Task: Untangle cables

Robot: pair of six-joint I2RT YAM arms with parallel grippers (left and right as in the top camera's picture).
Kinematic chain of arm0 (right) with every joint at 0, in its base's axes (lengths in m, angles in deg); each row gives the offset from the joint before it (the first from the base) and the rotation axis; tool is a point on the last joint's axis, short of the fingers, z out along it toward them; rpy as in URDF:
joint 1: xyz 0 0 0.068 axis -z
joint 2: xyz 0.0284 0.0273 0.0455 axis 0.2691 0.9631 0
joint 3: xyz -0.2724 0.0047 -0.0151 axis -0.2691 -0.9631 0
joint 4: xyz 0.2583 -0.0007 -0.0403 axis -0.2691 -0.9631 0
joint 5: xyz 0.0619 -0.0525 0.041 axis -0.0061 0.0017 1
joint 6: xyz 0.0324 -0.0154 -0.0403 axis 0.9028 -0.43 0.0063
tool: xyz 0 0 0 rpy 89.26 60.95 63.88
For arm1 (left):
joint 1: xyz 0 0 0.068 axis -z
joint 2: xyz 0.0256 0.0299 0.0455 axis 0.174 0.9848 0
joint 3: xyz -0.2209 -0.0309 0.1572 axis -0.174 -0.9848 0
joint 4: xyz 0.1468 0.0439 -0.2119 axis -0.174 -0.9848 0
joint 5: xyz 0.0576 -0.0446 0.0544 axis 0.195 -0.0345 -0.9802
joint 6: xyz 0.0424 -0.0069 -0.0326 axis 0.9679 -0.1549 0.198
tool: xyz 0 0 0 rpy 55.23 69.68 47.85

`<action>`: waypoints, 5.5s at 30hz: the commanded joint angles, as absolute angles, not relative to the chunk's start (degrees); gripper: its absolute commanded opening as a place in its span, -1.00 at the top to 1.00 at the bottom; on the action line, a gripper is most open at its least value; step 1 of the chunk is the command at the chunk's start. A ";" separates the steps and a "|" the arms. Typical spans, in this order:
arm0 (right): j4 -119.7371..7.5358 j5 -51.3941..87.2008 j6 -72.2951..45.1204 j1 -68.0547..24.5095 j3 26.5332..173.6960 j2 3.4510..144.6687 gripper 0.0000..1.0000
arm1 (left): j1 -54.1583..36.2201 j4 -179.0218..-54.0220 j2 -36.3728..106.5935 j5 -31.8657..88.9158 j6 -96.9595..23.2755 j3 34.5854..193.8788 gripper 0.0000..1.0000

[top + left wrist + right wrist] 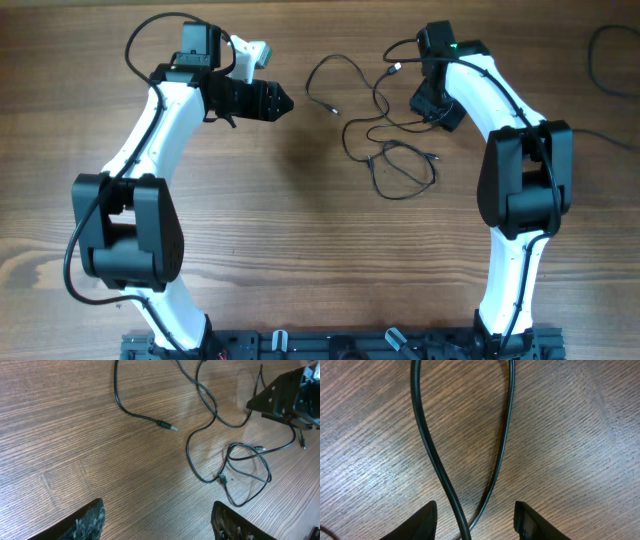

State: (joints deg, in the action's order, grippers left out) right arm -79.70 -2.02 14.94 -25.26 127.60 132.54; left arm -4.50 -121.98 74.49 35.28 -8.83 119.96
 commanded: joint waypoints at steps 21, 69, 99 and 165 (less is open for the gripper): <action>-76.88 -5.76 20.16 -25.00 123.23 133.28 -0.04 | -4.22 -121.84 68.65 36.46 -8.11 119.65 -0.41; -71.46 -6.87 7.20 -25.02 123.18 120.54 0.04 | -4.24 -120.07 68.56 37.07 -8.13 119.65 -0.41; -68.57 -10.06 14.85 -29.11 122.35 131.36 0.06 | -4.22 -120.18 68.56 37.51 -8.15 119.65 -0.41; -56.79 -1.04 10.08 -24.10 119.53 135.20 0.91 | -4.13 -120.53 63.54 37.92 -8.35 119.65 -0.43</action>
